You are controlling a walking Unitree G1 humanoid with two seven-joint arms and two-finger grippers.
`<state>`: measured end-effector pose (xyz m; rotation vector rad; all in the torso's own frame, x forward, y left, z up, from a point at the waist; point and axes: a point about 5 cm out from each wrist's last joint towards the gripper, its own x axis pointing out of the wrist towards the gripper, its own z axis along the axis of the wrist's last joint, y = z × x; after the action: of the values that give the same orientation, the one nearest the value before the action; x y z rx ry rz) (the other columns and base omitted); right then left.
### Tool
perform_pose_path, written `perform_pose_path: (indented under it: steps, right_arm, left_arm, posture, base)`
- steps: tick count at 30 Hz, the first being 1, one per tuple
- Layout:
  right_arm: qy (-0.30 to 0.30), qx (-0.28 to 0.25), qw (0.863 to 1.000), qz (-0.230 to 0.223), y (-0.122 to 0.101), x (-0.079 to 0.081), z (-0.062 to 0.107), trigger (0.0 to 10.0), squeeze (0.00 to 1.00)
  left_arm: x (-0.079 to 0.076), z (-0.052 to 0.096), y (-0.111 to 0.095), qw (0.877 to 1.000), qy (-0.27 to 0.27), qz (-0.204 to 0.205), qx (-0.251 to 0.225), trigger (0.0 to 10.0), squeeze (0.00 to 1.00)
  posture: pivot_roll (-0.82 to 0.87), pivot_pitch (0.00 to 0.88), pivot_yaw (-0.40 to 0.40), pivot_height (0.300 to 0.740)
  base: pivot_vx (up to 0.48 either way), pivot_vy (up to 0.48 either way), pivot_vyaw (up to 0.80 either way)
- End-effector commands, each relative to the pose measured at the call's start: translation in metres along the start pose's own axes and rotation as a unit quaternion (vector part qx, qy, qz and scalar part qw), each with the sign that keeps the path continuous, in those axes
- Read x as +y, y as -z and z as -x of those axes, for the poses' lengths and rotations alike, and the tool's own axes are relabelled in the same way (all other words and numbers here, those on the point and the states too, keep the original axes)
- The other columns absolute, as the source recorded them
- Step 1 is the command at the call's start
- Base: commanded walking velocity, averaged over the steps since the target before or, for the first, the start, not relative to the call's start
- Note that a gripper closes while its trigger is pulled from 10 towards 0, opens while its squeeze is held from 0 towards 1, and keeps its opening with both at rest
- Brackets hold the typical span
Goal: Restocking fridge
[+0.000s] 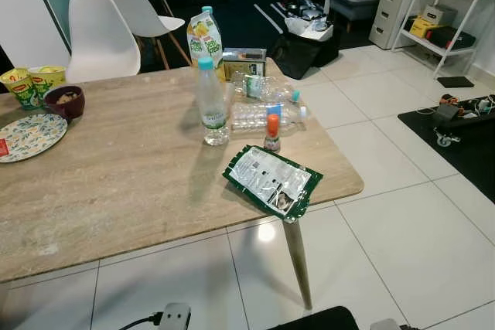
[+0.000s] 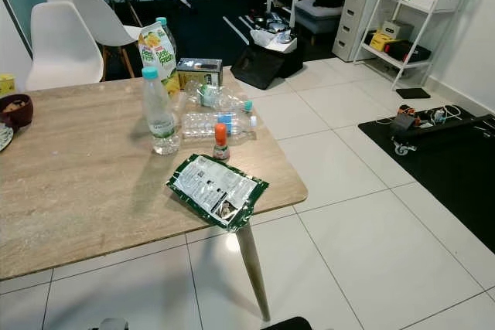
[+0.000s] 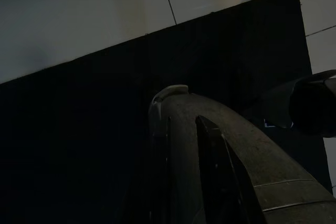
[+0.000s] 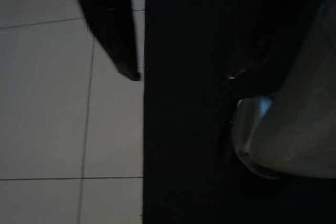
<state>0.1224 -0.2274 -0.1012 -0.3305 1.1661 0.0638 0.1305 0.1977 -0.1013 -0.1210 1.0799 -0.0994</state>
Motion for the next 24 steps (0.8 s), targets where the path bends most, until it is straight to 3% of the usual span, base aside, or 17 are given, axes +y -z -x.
perform_pose_path:
  steps: [1, 3, 5, 6, 8, 9, 10, 11, 12, 17, 22, 24]
  right_arm:
    - [0.011, -0.002, 1.0, 0.005, -0.001, -0.005, 0.0, 10.0, 1.0]
    - [0.038, -0.022, 0.999, 0.001, -0.012, -0.016, 0.0, 10.0, 1.0]
    - [0.077, -0.071, 0.994, -0.018, -0.042, -0.036, 0.001, 10.0, 1.0]
    - [0.077, -0.071, 0.994, -0.018, -0.042, -0.036, 0.001, 10.0, 1.0]
    - [0.121, -0.13, 0.983, -0.043, -0.08, -0.062, 0.006, 10.0, 1.0]
    - [0.121, -0.13, 0.983, -0.043, -0.08, -0.062, 0.006, 10.0, 1.0]
    - [0.128, -0.149, 0.979, -0.047, -0.093, -0.069, 0.008, 10.0, 0.63]
    - [0.13, -0.155, 0.978, -0.048, -0.097, -0.071, 0.009, 10.0, 0.63]
    - [0.13, -0.163, 0.977, -0.053, -0.102, -0.073, 0.01, 10.0, 0.0]
    - [0.125, -0.177, 0.975, -0.054, -0.114, -0.075, 0.012, 10.0, 0.0]
    - [0.117, -0.133, 0.983, -0.052, -0.095, -0.066, 0.007, 10.0, 0.0]
    - [0.105, -0.097, 0.988, -0.05, -0.074, -0.056, 0.003, 10.0, 0.0]
  left_arm:
    - [0.003, 0.001, 0.0, 1.0, -0.002, -0.004, 0.005, 10.0, 0.0]
    - [0.002, 0.001, 0.001, 1.0, -0.001, -0.004, 0.006, 10.0, 0.0]
    - [0.001, 0.001, 0.003, 1.0, 0.002, -0.005, 0.009, 10.0, 0.0]
    - [0.001, 0.001, 0.003, 1.0, 0.002, -0.005, 0.009, 10.0, 0.0]
    - [0.0, 0.001, 0.004, 1.0, 0.004, -0.006, 0.01, 10.0, 0.0]
    - [0.0, 0.001, 0.004, 1.0, 0.004, -0.006, 0.01, 10.0, 0.0]
    - [0.0, 0.001, 0.003, 1.0, 0.004, -0.006, 0.009, 10.0, 0.0]
    - [0.0, 0.001, 0.003, 1.0, 0.004, -0.006, 0.009, 10.0, 0.0]
    - [0.001, 0.001, 0.002, 1.0, 0.004, -0.006, 0.008, 10.0, 0.0]
    - [0.001, 0.0, 0.001, 1.0, 0.004, -0.006, 0.006, 10.0, 0.0]
    - [-0.001, 0.0, 0.001, 1.0, 0.006, -0.005, 0.006, 10.0, 0.0]
    - [-0.002, 0.0, 0.002, 1.0, 0.008, -0.005, 0.007, 10.0, 0.0]
  posture:
    - [0.03, 0.0, -0.007, 0.74]
    - [0.03, 0.0, -0.008, 0.74]
    - [0.02, 0.0, -0.005, 0.74]
    - [0.02, 0.0, -0.005, 0.74]
    - [0.03, 0.0, -0.007, 0.74]
    - [0.03, 0.0, -0.007, 0.74]
    - [0.03, 0.0, -0.007, 0.74]
    - [0.03, 0.0, -0.007, 0.74]
    - [0.03, 0.0, -0.009, 0.74]
    - [0.03, 0.0, -0.009, 0.74]
    - [0.03, 0.0, -0.012, 0.74]
    - [0.03, 0.0, -0.011, 0.74]
  base:
    - [0.0, 0.0, 0.0]
    - [0.0, 0.0, 0.0]
    - [0.0, 0.0, 0.0]
    - [0.0, 0.0, 0.0]
    - [0.0, 0.0, 0.0]
    - [0.0, 0.0, 0.0]
    - [0.0, 0.0, 0.0]
    - [0.0, 0.0, 0.0]
    - [0.0, 0.0, 0.0]
    - [0.0, 0.0, 0.25]
    - [0.0, 0.0, 0.8]
    - [0.0, 0.0, 0.8]
